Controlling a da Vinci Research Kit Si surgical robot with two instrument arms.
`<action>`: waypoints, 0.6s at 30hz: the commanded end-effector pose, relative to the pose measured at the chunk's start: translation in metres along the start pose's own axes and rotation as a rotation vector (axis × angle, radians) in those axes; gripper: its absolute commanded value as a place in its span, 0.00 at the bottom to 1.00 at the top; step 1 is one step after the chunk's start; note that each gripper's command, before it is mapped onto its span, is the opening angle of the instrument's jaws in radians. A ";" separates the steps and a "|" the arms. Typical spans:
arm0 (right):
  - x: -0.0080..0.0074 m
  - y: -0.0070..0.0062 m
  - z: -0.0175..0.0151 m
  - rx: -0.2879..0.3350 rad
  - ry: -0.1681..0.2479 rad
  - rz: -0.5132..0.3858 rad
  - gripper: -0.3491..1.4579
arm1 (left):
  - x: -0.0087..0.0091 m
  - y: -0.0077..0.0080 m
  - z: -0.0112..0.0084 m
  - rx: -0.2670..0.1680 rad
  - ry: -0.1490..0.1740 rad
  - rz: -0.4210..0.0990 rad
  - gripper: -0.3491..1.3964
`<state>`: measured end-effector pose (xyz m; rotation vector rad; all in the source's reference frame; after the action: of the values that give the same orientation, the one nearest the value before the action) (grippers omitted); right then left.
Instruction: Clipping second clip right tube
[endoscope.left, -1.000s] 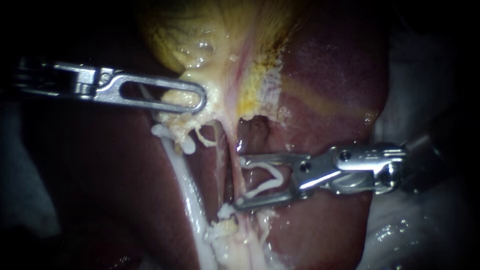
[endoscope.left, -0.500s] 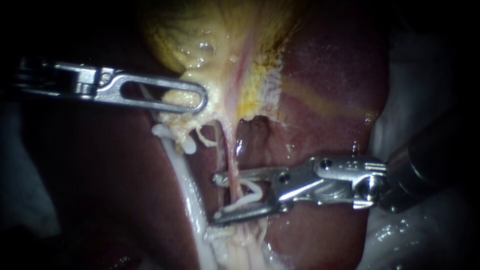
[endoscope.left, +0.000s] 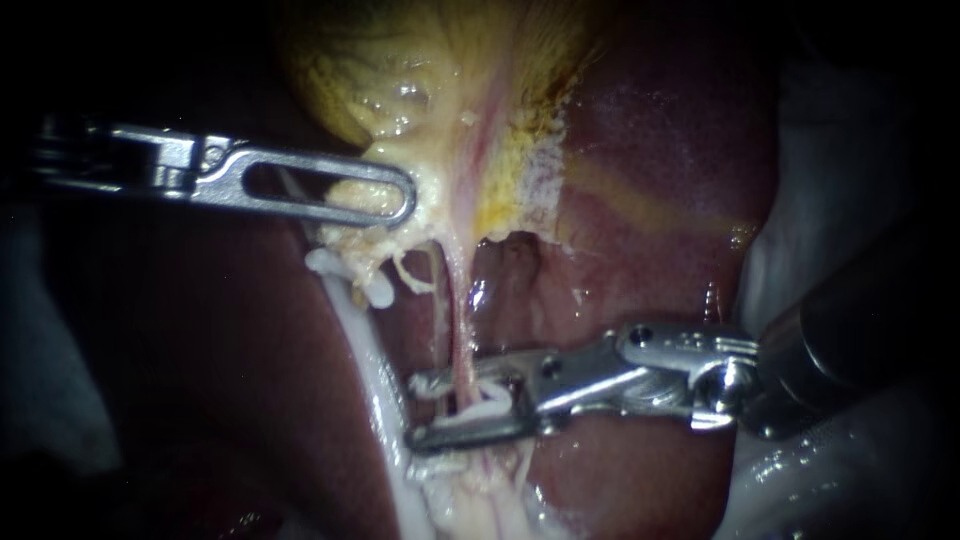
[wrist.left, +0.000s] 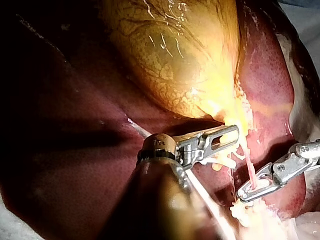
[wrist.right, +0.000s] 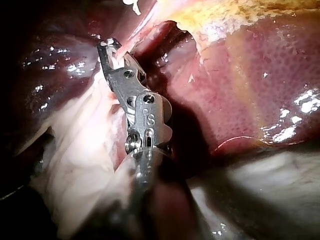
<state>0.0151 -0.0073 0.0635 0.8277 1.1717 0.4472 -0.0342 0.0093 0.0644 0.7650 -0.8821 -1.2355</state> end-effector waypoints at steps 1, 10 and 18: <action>0.0000 0.0002 -0.0002 0.000 0.000 0.015 0.00 | 0.0000 0.0000 0.0000 0.000 0.000 0.000 0.00; -0.0003 0.0004 -0.0009 -0.003 -0.024 0.027 0.00 | -0.0001 0.0001 0.0000 0.000 0.000 0.000 0.00; -0.0003 0.0004 -0.0008 -0.003 -0.024 0.026 0.00 | -0.0001 0.0002 0.0001 0.000 0.000 0.001 0.00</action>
<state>0.0142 -0.0069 0.0638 0.8451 1.1386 0.4594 -0.0342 0.0094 0.0647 0.7643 -0.8820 -1.2354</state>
